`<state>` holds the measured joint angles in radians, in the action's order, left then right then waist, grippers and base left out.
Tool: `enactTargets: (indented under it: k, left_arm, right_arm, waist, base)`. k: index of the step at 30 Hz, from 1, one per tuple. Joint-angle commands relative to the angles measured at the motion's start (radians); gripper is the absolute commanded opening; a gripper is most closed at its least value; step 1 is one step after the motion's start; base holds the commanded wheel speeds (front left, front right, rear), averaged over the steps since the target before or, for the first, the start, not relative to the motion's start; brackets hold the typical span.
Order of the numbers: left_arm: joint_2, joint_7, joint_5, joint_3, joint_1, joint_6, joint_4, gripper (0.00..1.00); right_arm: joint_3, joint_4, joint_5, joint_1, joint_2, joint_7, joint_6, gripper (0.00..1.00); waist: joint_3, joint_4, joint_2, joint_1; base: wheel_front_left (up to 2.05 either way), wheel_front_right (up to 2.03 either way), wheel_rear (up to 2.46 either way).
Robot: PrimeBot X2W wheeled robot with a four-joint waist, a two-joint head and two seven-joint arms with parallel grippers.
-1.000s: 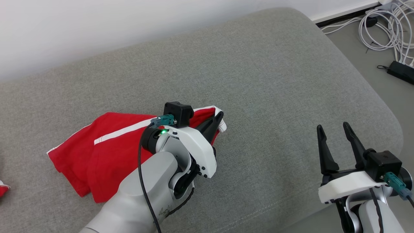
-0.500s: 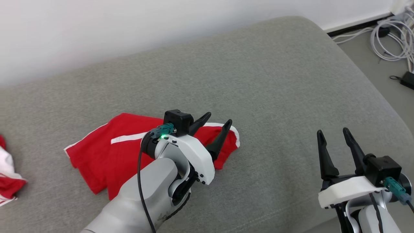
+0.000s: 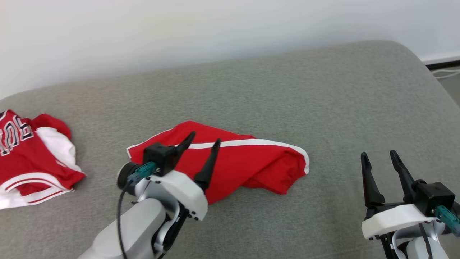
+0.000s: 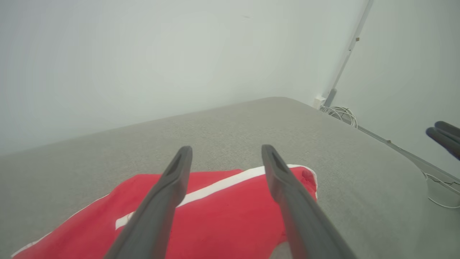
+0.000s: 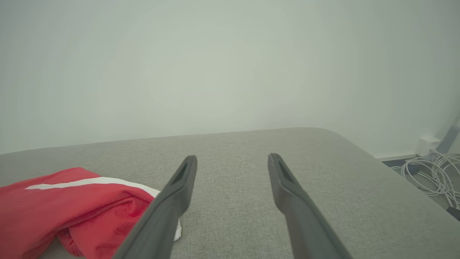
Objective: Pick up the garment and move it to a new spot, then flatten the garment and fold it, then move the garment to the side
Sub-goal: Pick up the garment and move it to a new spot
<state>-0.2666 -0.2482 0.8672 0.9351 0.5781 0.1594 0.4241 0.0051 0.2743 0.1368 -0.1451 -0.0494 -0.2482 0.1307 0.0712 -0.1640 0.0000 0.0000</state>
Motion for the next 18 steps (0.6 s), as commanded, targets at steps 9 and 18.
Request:
enactTargets:
  k: [9, 18]
  left_arm:
    - [-0.146, -0.013, -0.024, -0.196, -0.153, 0.164, -0.26, 1.0]
    - [-0.216, -0.013, -0.023, -0.336, -0.343, 0.225, -0.37, 1.0]
  right_arm:
    - [-0.01, -0.02, -0.019, 0.017, -0.028, -0.014, 0.0, 1.0]
    - [-0.017, -0.032, -0.048, 0.062, -0.027, -0.014, 0.0, 1.0]
  waist:
    - [-0.038, 0.1, 0.0, 0.0]
    - [-0.072, 0.115, 0.0, 0.0]
  base:
    - [0.0, 0.0, 0.0]
    - [0.0, 0.0, 0.0]
